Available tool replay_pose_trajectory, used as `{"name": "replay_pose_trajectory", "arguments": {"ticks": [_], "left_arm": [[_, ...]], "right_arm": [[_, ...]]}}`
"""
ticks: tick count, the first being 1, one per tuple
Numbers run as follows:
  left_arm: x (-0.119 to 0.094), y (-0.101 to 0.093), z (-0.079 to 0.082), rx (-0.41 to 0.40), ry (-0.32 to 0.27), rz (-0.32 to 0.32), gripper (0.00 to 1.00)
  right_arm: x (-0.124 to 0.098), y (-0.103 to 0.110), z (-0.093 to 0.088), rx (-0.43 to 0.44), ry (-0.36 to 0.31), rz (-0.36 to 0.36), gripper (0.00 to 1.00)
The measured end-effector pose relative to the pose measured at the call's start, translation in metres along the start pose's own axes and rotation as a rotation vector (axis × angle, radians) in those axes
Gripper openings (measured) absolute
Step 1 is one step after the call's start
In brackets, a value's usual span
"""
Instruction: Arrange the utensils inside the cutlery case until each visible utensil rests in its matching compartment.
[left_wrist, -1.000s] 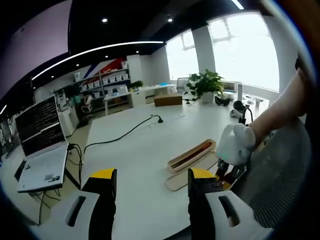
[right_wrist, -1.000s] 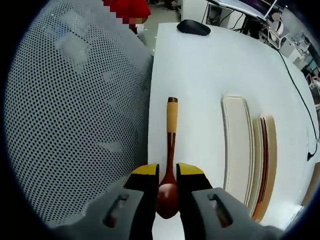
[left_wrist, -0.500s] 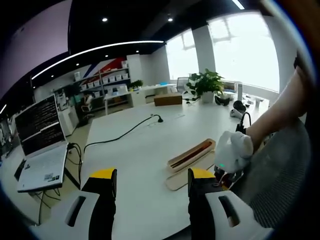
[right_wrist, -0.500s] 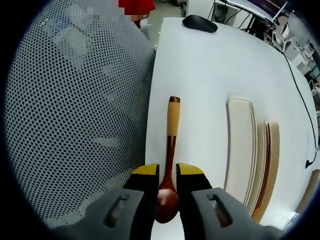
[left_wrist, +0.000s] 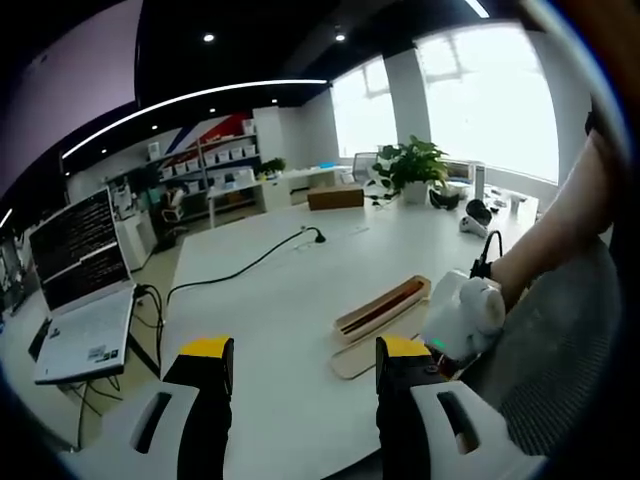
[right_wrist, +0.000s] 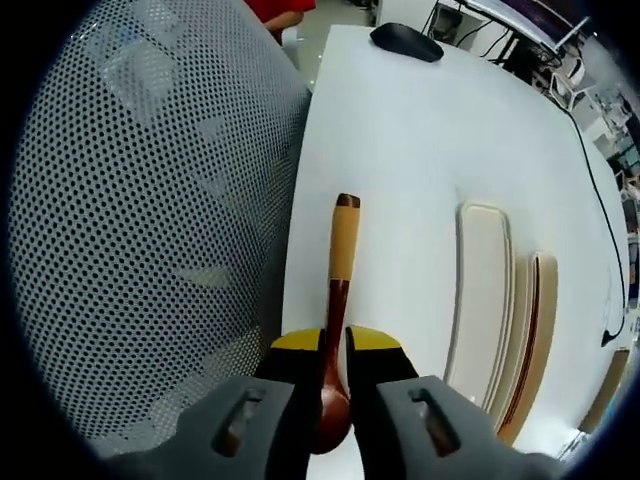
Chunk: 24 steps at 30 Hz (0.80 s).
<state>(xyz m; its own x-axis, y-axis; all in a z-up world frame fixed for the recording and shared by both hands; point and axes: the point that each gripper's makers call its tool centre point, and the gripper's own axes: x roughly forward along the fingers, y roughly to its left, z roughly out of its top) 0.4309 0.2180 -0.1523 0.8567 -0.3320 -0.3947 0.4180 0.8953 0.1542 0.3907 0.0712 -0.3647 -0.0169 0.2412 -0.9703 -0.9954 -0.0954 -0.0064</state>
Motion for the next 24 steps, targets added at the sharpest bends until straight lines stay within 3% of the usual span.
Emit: {"name": "replay_pose_trajectory", "arguments": {"ticks": [6, 11, 24], "left_arm": [[0.0006, -0.0009, -0.0009, 0.004, 0.004, -0.003, 0.59], [0.0006, 0.0000, -0.0007, 0.002, 0.002, 0.001, 0.59], [0.0001, 0.0017, -0.0005, -0.002, -0.003, 0.005, 0.59]], "right_arm": [[0.0005, -0.0018, 0.0017, 0.012, -0.007, -0.013, 0.02], [-0.0001, 0.0000, 0.0024, -0.030, -0.006, -0.018, 0.02], [-0.0002, -0.0015, 0.0030, 0.010, -0.014, -0.014, 0.01]]}}
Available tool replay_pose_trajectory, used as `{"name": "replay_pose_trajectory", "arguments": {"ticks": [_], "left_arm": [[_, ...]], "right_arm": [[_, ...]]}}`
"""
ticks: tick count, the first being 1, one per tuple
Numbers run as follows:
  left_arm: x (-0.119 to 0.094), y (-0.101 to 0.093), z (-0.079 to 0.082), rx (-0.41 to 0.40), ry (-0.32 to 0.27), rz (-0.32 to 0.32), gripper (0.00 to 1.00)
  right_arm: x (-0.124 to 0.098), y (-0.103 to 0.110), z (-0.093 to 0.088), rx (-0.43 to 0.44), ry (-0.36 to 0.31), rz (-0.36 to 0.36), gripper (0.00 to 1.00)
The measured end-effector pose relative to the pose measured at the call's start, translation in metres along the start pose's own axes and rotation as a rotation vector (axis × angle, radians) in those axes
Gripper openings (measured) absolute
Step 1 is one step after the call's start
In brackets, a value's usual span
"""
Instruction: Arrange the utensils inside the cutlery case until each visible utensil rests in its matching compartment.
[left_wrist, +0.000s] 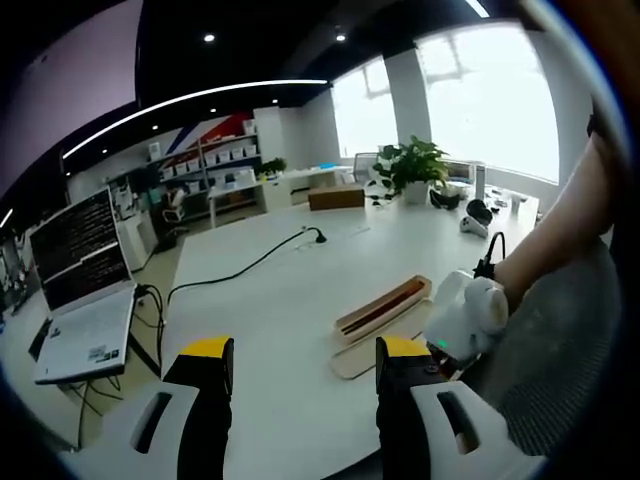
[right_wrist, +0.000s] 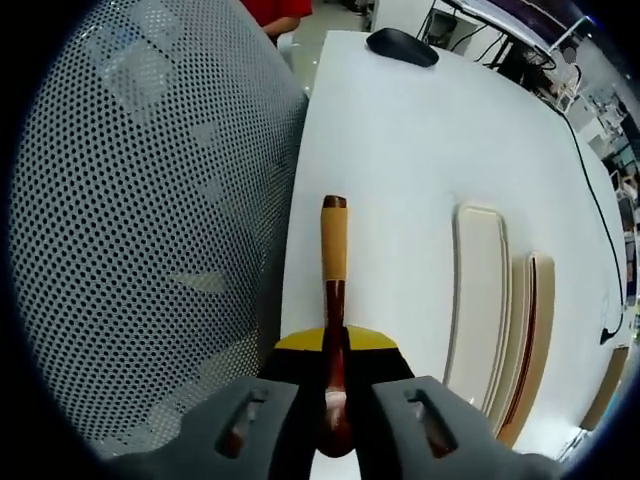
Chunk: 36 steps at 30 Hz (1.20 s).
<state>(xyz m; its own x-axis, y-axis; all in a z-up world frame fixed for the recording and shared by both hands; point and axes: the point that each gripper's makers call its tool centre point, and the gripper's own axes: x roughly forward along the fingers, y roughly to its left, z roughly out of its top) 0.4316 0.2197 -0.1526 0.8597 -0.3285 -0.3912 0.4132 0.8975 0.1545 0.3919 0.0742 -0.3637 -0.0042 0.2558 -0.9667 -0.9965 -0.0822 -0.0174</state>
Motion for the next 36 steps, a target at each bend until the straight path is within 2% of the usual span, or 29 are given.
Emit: {"name": "replay_pose_trajectory", "arguments": {"ticks": [26, 36], "left_arm": [[0.0005, 0.0004, -0.0007, 0.000, 0.004, 0.002, 0.59], [-0.0001, -0.0002, -0.0015, 0.002, 0.007, -0.001, 0.59]], "right_arm": [[0.0005, -0.0012, -0.0002, 0.018, -0.009, 0.000, 0.01], [0.0004, 0.0011, 0.0005, -0.002, 0.013, -0.023, 0.01]]}}
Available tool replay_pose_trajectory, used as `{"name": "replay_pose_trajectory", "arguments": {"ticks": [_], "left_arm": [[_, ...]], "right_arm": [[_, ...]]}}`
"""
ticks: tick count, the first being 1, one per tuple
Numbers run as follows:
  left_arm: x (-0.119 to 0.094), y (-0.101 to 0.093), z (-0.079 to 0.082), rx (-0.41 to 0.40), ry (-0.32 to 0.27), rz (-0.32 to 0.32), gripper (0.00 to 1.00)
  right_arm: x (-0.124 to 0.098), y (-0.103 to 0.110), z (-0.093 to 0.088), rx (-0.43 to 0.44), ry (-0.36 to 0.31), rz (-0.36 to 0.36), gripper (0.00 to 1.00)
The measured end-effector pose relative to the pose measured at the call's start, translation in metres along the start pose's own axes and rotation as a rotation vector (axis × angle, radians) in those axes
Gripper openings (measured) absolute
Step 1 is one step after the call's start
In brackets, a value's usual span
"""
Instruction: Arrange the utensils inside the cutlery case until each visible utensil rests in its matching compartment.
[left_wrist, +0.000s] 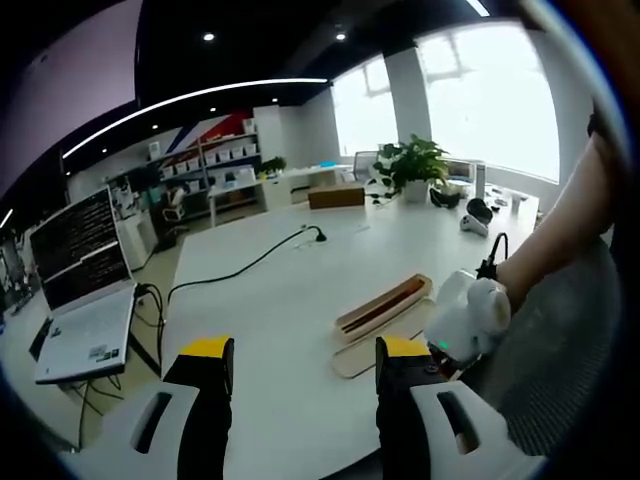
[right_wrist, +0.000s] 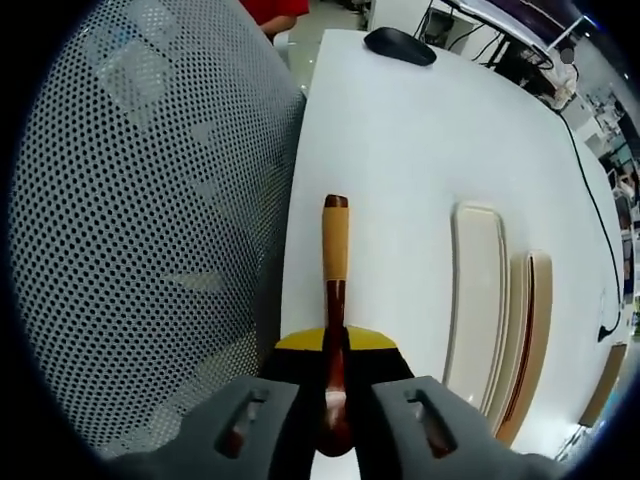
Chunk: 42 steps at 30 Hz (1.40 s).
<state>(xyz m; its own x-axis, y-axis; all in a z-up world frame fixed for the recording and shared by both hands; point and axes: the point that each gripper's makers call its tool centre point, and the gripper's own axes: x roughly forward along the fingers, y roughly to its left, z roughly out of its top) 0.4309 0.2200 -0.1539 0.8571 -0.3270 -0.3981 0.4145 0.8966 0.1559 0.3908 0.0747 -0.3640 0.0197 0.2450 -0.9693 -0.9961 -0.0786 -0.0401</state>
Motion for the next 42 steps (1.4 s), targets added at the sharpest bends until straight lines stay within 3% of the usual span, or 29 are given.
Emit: {"name": "replay_pose_trajectory", "arguments": {"ticks": [24, 42], "left_arm": [[0.000, 0.001, 0.002, 0.000, -0.006, 0.009, 0.59], [0.002, 0.001, 0.000, 0.003, 0.002, 0.007, 0.59]], "right_arm": [[-0.004, -0.011, -0.012, -0.042, 0.059, -0.042, 0.00], [-0.023, -0.037, -0.015, 0.014, 0.023, -0.107, 0.00]]}}
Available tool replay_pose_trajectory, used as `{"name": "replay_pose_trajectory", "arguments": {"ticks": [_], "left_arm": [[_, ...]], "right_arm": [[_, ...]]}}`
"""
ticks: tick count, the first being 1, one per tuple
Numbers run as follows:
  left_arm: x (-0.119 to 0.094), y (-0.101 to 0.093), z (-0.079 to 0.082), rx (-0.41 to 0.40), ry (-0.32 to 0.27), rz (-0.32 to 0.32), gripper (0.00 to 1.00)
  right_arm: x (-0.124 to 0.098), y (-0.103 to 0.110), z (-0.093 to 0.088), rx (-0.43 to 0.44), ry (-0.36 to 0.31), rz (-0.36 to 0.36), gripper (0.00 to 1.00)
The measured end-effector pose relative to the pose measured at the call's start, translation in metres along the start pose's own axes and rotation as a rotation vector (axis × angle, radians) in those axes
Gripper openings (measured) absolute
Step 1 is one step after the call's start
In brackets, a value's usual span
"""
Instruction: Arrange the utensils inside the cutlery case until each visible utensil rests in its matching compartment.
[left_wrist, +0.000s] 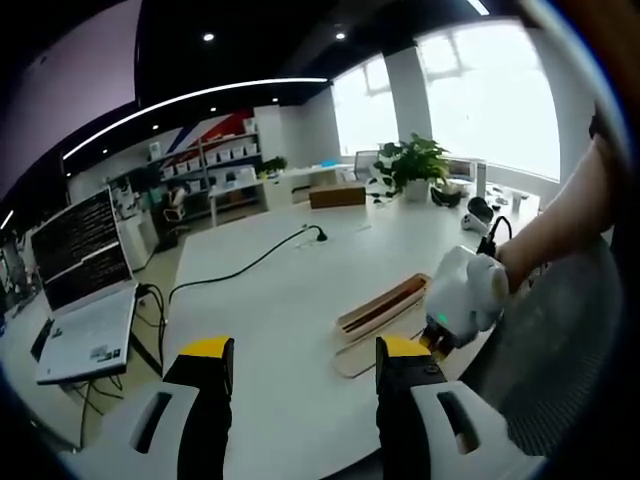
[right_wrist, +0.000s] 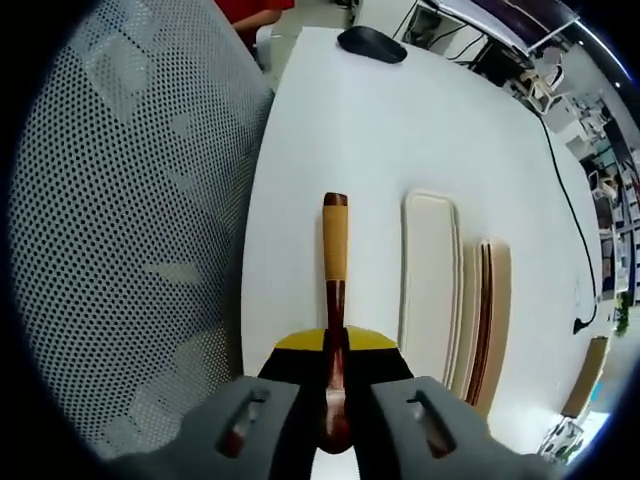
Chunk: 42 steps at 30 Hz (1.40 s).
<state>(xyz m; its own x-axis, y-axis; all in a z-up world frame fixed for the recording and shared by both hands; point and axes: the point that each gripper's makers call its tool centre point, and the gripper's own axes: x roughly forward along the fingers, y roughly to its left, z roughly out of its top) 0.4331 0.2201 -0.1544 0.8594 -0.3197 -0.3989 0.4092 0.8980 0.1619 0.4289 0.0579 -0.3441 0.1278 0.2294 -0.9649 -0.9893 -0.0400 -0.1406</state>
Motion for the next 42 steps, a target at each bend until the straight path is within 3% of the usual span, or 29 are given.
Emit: {"name": "replay_pose_trajectory", "arguments": {"ticks": [32, 42], "left_arm": [[-0.001, -0.002, -0.001, 0.003, 0.007, -0.009, 0.59], [-0.002, -0.002, -0.002, -0.002, 0.006, -0.008, 0.59]], "right_arm": [[-0.034, -0.066, -0.044, 0.151, 0.014, -0.159, 0.01], [-0.041, -0.081, -0.053, 0.146, 0.035, -0.183, 0.01]]}}
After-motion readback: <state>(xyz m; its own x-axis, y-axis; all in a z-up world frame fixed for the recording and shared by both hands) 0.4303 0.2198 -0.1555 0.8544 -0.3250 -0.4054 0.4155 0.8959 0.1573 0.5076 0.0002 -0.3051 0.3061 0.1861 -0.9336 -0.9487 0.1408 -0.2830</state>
